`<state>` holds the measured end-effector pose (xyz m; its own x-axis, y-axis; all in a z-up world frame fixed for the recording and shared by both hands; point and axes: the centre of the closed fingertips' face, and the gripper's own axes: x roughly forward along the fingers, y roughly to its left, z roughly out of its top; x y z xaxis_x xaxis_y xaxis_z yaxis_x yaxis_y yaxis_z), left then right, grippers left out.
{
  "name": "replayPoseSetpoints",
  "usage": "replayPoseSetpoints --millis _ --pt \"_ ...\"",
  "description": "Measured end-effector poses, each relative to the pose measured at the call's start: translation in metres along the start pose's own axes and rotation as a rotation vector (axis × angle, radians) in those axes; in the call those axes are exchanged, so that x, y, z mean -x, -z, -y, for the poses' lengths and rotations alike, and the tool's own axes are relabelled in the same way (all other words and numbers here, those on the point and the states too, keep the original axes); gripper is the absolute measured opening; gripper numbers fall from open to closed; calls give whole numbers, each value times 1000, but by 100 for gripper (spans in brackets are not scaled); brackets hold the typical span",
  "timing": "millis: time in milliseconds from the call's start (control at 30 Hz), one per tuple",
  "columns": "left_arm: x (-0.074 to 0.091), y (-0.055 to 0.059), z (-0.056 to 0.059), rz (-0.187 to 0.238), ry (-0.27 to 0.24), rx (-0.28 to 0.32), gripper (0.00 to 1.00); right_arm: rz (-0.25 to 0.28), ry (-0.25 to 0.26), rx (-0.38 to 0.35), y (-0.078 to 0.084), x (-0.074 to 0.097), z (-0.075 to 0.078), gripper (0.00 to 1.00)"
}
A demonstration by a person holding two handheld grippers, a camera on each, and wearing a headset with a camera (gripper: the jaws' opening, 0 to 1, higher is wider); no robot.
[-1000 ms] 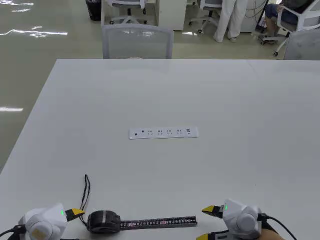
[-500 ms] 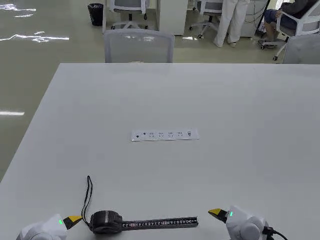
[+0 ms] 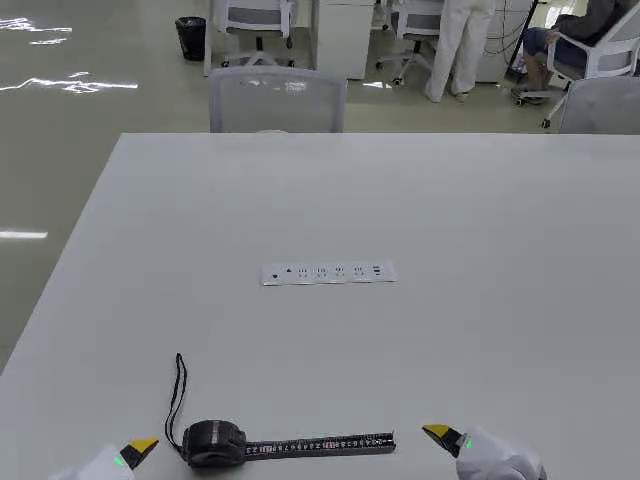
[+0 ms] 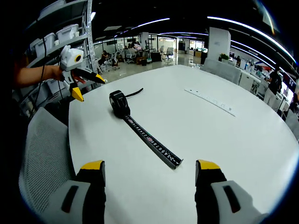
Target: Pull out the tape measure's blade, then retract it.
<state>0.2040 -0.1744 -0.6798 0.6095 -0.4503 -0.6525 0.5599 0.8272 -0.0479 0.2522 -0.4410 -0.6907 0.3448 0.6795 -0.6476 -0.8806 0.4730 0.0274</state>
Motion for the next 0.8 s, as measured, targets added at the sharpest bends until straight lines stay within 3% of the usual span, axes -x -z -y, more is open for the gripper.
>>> replayPoseSetpoints --millis 467,800 --pt "9 -1 12 24 -52 57 88 30 28 -72 -5 8 -17 89" --pt "14 -9 15 71 -92 110 99 48 50 -88 -6 15 -18 94"
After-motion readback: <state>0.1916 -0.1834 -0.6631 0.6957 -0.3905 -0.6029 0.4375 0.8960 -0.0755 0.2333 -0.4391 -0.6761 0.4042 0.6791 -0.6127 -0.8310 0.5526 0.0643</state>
